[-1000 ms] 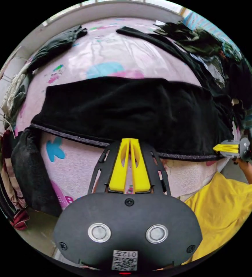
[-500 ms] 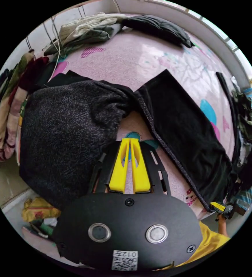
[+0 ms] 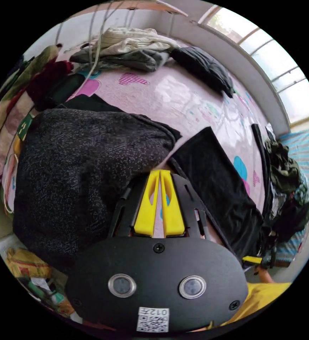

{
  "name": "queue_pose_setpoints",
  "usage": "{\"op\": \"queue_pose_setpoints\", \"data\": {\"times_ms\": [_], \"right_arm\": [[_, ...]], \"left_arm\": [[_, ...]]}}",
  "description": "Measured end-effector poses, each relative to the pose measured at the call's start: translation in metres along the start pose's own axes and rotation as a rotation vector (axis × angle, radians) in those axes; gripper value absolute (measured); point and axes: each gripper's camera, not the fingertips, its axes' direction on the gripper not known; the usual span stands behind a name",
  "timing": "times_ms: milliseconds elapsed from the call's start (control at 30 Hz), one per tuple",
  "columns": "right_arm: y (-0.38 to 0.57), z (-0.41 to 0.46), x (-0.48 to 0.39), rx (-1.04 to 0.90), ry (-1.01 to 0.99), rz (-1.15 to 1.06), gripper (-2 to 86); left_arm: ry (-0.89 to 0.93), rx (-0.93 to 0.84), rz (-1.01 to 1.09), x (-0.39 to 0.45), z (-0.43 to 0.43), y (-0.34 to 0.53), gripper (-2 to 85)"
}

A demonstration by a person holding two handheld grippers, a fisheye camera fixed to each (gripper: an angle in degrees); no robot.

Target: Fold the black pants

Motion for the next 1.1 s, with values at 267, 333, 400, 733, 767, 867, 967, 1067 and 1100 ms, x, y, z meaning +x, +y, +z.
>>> {"op": "queue_pose_setpoints", "data": {"times_ms": [267, 333, 400, 733, 767, 867, 967, 1067, 1100], "right_arm": [[-0.015, 0.007, -0.002, 0.027, -0.007, 0.007, 0.8], [-0.018, 0.008, -0.003, 0.029, -0.003, -0.002, 0.8], [-0.021, 0.009, -0.003, 0.024, -0.004, -0.002, 0.8], [-0.035, 0.016, -0.015, 0.01, 0.096, -0.031, 0.4], [-0.035, 0.016, -0.012, 0.016, 0.083, -0.014, 0.4], [-0.035, 0.015, -0.002, 0.029, 0.036, 0.024, 0.4], [-0.035, 0.015, 0.006, 0.033, 0.006, 0.046, 0.5], [-0.035, 0.016, 0.01, 0.03, 0.009, 0.06, 0.5], [-0.035, 0.016, 0.01, 0.03, 0.014, 0.061, 0.5]], "left_arm": [[-0.097, 0.27, -0.011, -0.002, -0.088, 0.056, 0.3], [-0.049, 0.232, -0.01, -0.006, -0.086, 0.044, 0.3], [-0.054, 0.193, 0.04, 0.004, -0.072, 0.027, 0.3], [-0.134, 0.017, 0.062, 0.056, -0.047, -0.001, 0.0], [-0.127, 0.051, 0.07, 0.065, -0.052, -0.005, 0.0], [-0.033, 0.04, 0.141, 0.093, -0.042, -0.025, 0.1], [-0.023, -0.009, 0.227, 0.134, -0.011, -0.046, 0.1], [-0.162, -0.179, 0.307, 0.173, 0.035, -0.06, 0.0], [-0.279, -0.227, 0.292, 0.18, 0.051, -0.062, 0.0]]}}
